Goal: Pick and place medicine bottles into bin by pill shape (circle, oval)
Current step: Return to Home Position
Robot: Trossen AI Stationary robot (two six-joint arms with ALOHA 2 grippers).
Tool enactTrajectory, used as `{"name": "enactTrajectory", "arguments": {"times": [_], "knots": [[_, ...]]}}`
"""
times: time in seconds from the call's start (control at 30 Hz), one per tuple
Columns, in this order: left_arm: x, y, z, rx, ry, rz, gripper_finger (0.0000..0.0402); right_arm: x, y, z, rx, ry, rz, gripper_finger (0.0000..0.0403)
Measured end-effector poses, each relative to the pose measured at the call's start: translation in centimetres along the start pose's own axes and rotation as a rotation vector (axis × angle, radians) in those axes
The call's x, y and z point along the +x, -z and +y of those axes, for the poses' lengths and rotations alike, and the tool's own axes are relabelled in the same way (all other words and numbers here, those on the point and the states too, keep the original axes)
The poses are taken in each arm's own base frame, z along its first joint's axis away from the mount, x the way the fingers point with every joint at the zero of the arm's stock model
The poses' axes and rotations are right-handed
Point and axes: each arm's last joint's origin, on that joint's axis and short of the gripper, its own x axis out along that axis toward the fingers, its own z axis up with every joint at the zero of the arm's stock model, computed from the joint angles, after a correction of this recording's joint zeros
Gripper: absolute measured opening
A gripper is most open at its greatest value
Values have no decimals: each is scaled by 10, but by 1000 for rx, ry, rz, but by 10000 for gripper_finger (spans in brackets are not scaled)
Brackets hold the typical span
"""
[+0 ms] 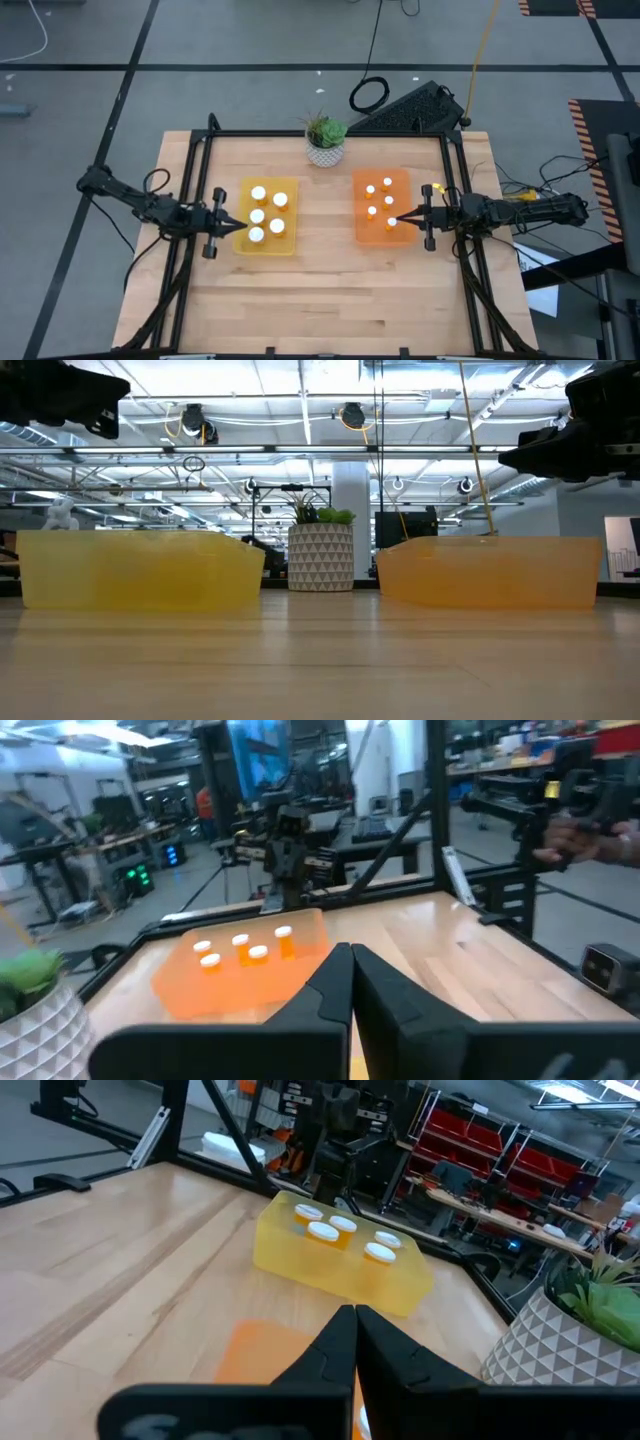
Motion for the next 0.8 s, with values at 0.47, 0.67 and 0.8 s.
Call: {"name": "enactTrajectory", "arguments": {"times": [0.47, 0.67, 0.8], "knots": [[-9, 14, -2, 42, 58, -90, 5, -2, -2, -1, -1, 7, -22, 0], [-13, 17, 0, 20, 26, -110, 5, -6, -4, -2, -11, 18, -54, 0], [-14, 18, 0, 18, 27, -103, 3, -11, -6, -2, -20, 25, -92, 0]]}}
